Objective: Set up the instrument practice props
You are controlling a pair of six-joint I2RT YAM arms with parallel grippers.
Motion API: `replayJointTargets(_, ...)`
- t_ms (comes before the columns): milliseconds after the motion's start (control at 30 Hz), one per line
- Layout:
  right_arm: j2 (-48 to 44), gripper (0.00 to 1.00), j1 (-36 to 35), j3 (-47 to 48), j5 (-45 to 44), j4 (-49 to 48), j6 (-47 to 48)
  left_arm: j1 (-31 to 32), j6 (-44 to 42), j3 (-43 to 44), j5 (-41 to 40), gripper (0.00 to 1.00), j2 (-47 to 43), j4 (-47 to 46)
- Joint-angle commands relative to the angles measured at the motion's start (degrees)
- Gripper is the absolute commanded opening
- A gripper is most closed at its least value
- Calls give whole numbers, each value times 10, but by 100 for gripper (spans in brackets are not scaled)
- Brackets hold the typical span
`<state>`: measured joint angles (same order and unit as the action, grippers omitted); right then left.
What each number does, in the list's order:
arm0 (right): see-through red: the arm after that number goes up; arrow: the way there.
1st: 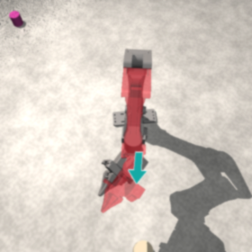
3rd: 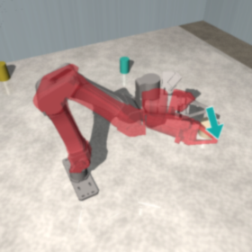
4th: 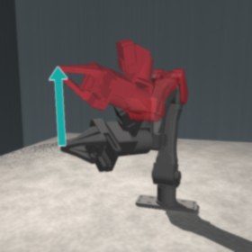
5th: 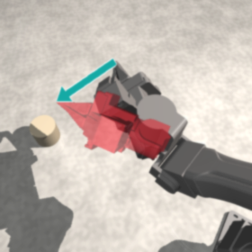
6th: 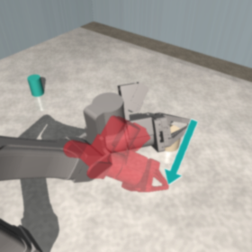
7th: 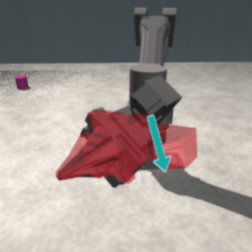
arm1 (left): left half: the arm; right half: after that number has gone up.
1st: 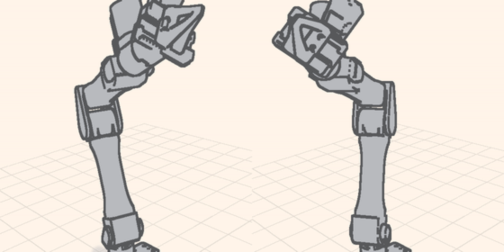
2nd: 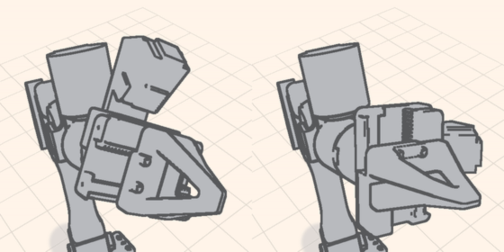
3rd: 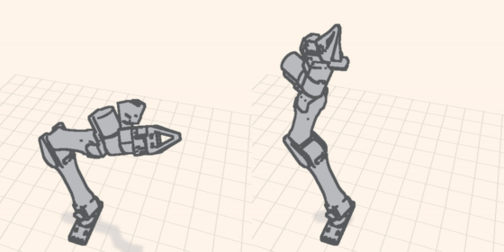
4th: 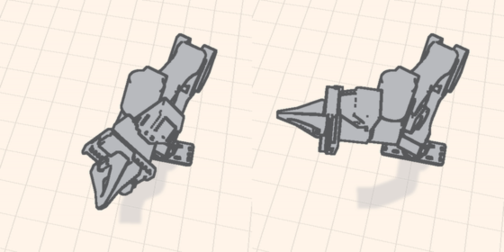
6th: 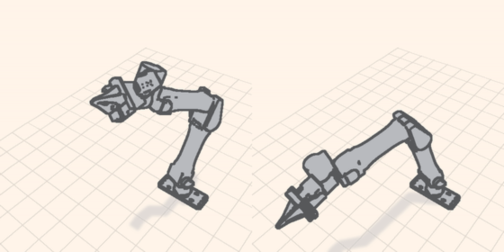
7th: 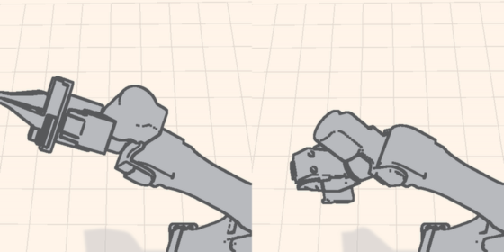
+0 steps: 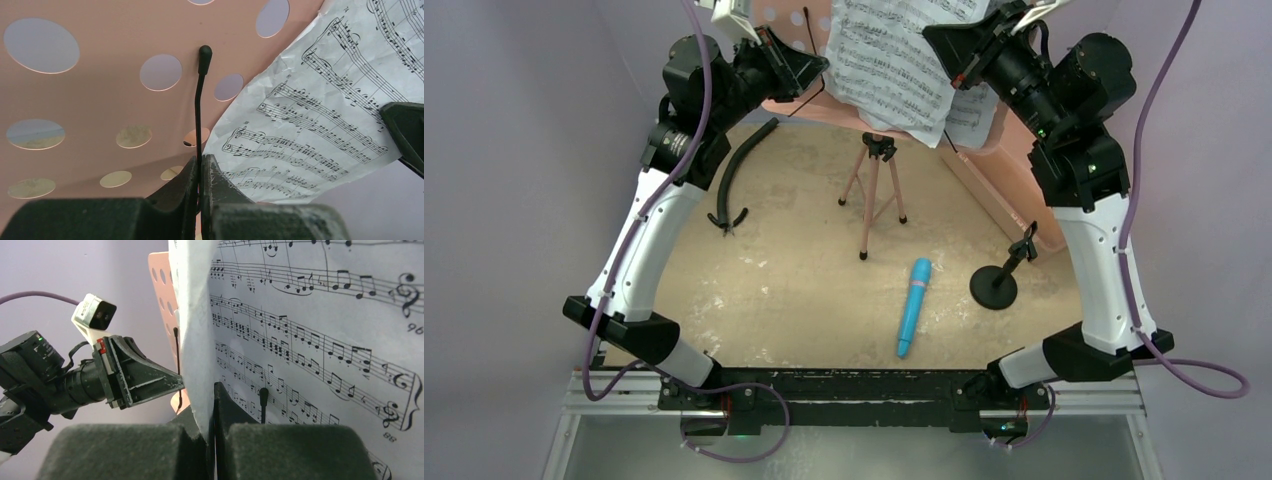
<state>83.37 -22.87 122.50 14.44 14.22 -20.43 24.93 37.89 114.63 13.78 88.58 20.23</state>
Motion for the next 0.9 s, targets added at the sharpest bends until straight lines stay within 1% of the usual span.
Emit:
replayJointTargets(0,8,0,-1,28,-2,-28,7,4,-3,-20,-5,0,-38,-59)
replayJointTargets(133,15,0,-1,34,0,-36,5,5,-21,-61,-1,0,-61,-106)
replayJointTargets(467,39,0,-1,57,17,-47,-6,9,-46,-74,37,0,-61,-146)
replayJointTargets(700,47,0,-1,60,29,-55,-20,12,-58,-84,41,0,-66,-172)
replayJointTargets(867,52,0,-2,62,34,-63,-26,13,-75,-115,39,0,-84,-216)
